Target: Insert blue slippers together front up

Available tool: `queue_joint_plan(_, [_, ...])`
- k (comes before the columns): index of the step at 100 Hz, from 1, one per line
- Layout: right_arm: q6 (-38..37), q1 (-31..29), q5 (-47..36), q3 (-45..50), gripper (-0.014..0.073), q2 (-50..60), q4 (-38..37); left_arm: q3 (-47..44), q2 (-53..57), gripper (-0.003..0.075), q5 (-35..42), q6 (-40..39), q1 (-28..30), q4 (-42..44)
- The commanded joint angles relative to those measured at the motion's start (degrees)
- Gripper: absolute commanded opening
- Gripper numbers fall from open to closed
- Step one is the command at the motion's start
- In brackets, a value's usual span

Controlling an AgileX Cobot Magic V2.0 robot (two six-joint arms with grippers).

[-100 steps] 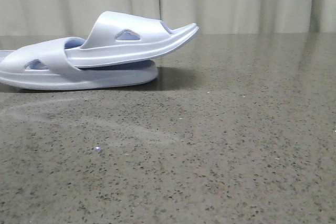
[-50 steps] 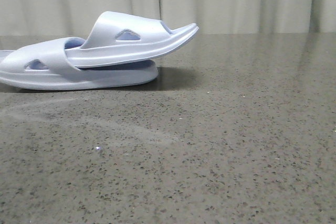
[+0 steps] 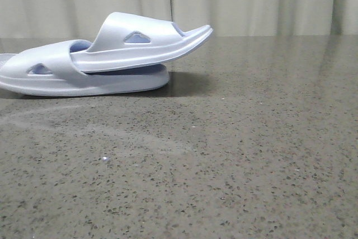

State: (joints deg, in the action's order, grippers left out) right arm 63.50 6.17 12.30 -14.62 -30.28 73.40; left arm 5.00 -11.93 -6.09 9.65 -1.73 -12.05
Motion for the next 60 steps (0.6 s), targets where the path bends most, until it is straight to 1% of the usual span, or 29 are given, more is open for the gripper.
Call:
queue_joint_plan(1, [0.55,0.03,-1.34,-1.41,-0.0089,-0.04,1.0,-2.14,3.27,0.0015,5.63,-12.16,0.19,10.35])
queue_joint_plan(10, [0.55,0.03,-1.23,-1.41,-0.0089,-0.04,1.0,-5.77,6.51,0.0015,7.66,-12.28,0.19,9.73])
queue_joint_plan(15, [0.55,0.03,-1.23,-1.41,-0.0089,-0.04,1.0,-5.63,8.32,0.0015,4.21,-12.28,0.19,9.73])
queue_joint_plan(22, [0.55,0.03,-1.23,-1.41,-0.0089,-0.04,1.0,-5.63,9.71,0.0015,3.82,-12.28,0.19,9.96])
queue_joint_plan(60, [0.55,0.03,-1.23,-1.41,-0.0089,-0.04,1.0,-5.63,10.07,0.0015,4.55,-12.31,0.19,8.51])
